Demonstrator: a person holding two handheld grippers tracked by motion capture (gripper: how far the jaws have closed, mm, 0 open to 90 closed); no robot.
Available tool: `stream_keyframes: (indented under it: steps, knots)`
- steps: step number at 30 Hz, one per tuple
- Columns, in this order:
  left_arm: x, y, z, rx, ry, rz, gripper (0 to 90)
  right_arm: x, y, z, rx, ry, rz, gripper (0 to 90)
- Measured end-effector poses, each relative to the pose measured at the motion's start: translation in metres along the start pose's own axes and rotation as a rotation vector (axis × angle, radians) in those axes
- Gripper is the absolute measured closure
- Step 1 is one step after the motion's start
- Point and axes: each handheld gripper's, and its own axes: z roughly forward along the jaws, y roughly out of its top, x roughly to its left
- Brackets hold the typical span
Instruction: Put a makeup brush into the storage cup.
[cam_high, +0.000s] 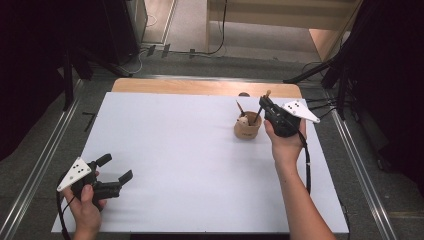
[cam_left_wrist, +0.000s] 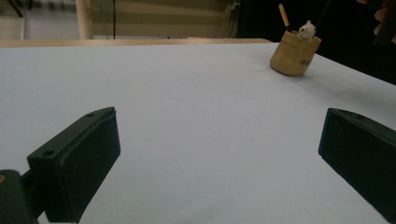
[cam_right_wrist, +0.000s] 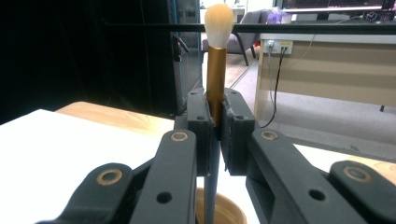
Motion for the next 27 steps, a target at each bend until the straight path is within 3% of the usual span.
stream_keyframes:
  steps: [9,27]
  knots:
    - [0.000,0.000,0.000,0.002,0.001,0.003,0.0,-0.004,-0.012,0.007,0.032,-0.004,0.019,85.0]
    - [0.000,0.000,0.000,0.003,0.003,0.005,0.0,0.000,-0.034,0.021,0.098,-0.006,0.014,85.0]
